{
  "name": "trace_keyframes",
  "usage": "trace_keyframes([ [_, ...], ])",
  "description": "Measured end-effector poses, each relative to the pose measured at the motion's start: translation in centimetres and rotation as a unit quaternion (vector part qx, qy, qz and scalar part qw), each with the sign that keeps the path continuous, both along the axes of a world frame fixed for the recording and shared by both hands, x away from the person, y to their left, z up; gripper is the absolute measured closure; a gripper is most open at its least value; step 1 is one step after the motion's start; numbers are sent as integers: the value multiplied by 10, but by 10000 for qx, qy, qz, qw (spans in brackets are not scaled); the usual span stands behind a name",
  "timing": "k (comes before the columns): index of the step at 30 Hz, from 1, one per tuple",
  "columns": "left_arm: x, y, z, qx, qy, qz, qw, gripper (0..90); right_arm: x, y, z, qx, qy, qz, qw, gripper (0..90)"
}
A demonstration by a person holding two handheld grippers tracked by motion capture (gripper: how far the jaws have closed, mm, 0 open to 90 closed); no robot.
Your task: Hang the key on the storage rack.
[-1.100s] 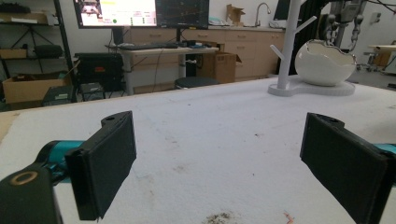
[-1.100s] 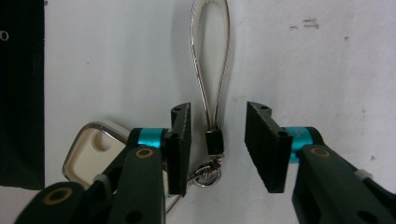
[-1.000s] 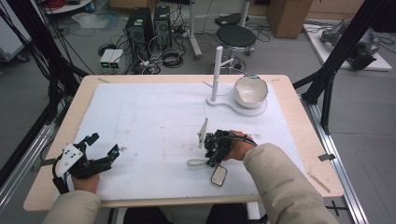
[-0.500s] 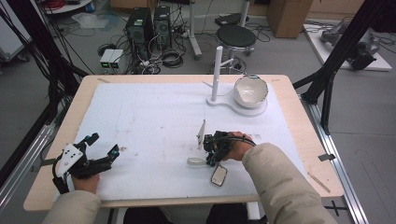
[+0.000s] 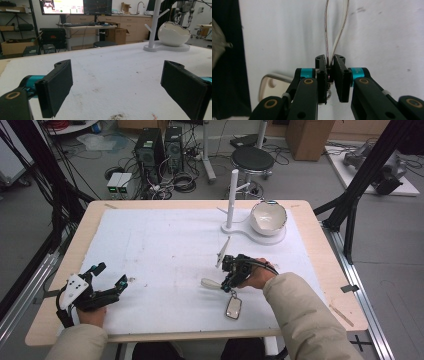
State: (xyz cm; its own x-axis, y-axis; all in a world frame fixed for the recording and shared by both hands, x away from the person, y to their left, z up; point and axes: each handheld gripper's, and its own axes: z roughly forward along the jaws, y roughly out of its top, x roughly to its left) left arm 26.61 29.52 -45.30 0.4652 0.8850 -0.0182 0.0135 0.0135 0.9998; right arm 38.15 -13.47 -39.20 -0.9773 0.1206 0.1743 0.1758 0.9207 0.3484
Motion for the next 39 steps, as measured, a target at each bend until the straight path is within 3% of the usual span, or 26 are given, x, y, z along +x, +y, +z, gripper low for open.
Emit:
trace_keyframes([
  [2, 0, 0, 0, 0, -9, 2, 10000, 110, 3, -6, 6, 216, -36, -215, 9995, 822],
  [5, 0, 0, 0, 1, -11, 5, 10000, 110, 9, -16, 14, 637, -192, -575, 9961, 822],
  [7, 0, 0, 0, 9, -14, 4, 10000, 110, 12, -22, 21, 919, -331, -830, 9918, 822],
  [10, 0, 0, 0, 8, -20, -2, 10000, 110, 12, -32, 31, 1259, -775, -1197, 9817, 822],
  [13, 0, 0, 0, 1, -16, 1, 10000, 110, 13, -41, 39, 1586, -969, -1564, 9700, 822],
  [14, 0, 0, 0, -8, -12, -4, 10000, 110, 14, -44, 42, 1679, -1076, -1719, 9647, 822],
  [17, 0, 0, 0, 4, -17, -2, 10000, 110, 14, -51, 47, 1788, -1319, -2133, 9514, 822],
  [19, 0, 0, 0, 1, -18, -1, 10000, 110, 14, -55, 50, 1886, -1550, -2407, 9394, 822],
  [24, 0, 0, 0, -8, -8, 3, 10000, 110, 16, -62, 58, 2120, -2016, -3103, 9045, 822],
  [25, 0, 0, 0, -10, -7, 3, 10000, 110, 17, -64, 58, 2146, -2084, -3182, 8996, 822],
  [26, 0, 0, 0, -6, -5, -3, 10000, 110, 17, -65, 60, 2146, -2201, -3325, 8916, 822],
  [28, 0, 0, 0, -10, -4, -2, 10000, 110, 20, -67, 61, 2209, -2280, -3502, 8812, 822],
  [29, 0, 0, 0, 2, 1, -10, 10000, 110, 21, -67, 61, 2206, -2304, -3589, 8772, 822],
  [31, 0, 0, 0, 3, 8, -11, 10000, 110, 24, -67, 63, 2202, -2377, -3626, 8738, 822],
  [33, 0, 0, 0, -5, 1, -9, 10000, 110, 27, -64, 64, 2233, -2452, -3755, 8655, 822],
  [34, 0, 0, 0, 0, 7, -13, 10000, 110, 27, -64, 64, 2233, -2452, -3755, 8655, 822],
  [36, 0, 0, 0, -3, 1, -4, 10000, 110, 31, -62, 65, 2252, -2523, -3841, 8591, 822],
  [39, 0, 0, 0, -5, 3, -12, 10000, 110, 38, -59, 64, 2143, -2673, -3939, 8529, 822],
])
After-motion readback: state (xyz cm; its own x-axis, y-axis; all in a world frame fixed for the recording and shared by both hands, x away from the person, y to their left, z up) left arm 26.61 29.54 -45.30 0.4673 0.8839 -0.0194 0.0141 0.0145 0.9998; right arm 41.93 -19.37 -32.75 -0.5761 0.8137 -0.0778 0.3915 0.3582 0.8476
